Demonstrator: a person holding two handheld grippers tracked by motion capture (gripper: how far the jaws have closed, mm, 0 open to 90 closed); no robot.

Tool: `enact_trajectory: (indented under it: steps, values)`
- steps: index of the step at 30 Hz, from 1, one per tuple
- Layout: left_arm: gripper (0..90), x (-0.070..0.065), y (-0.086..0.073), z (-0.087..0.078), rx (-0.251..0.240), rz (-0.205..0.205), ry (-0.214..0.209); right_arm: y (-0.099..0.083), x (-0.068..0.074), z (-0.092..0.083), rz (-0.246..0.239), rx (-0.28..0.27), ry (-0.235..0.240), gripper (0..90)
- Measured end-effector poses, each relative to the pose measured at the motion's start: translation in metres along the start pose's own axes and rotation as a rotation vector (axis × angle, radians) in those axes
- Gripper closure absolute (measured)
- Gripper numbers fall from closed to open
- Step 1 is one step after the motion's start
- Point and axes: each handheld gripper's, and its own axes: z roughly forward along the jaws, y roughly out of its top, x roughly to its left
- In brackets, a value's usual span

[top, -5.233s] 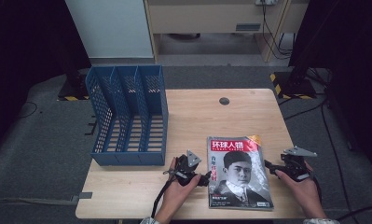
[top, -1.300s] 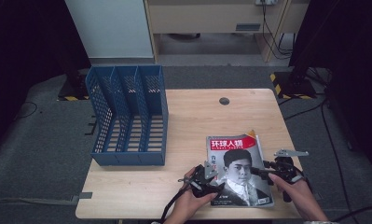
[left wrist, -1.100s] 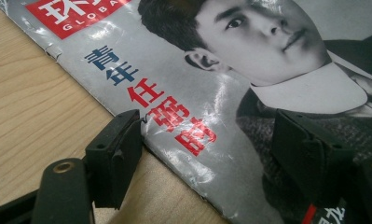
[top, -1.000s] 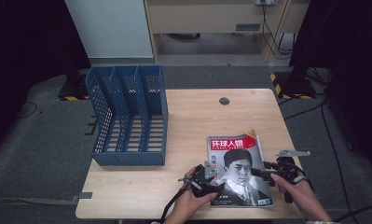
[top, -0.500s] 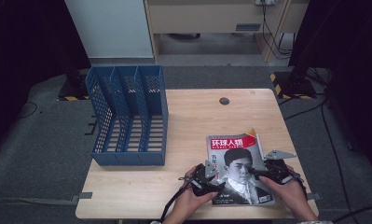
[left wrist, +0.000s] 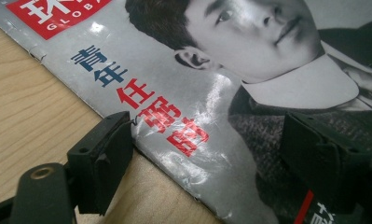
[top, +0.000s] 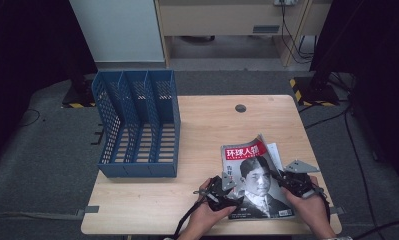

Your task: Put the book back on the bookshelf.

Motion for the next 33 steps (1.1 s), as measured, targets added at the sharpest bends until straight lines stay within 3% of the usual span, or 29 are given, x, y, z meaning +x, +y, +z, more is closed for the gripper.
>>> enact_trajectory:
  steps: [5,10,14,17,24,29,33]
  values:
    - [12.4,0.005,-0.001,-0.001,-0.012,-0.042,-0.027,0.008,0.006,-0.009,-0.015,-0.067,0.013,88.0]
    - [10.0,0.009,-0.002,-0.003,-0.024,-0.078,-0.026,0.015,0.008,-0.021,0.004,-0.154,0.066,88.8]
    - [9.9,0.01,-0.002,-0.003,-0.028,-0.091,-0.032,0.016,0.007,-0.027,0.023,-0.195,0.103,88.9]
    - [9.9,0.013,-0.003,-0.004,-0.037,-0.123,-0.02,0.017,0.004,-0.032,0.035,-0.221,0.109,89.0]
    - [10.0,0.014,-0.002,-0.003,-0.042,-0.122,-0.053,0.015,-0.009,-0.04,0.137,-0.288,0.151,89.0]
    - [9.9,0.014,-0.002,-0.002,-0.044,-0.129,-0.066,0.016,-0.008,-0.043,0.139,-0.315,0.169,89.1]
    - [10.0,0.015,-0.001,-0.001,-0.057,-0.148,-0.107,0.019,-0.005,-0.049,0.15,-0.366,0.22,89.1]
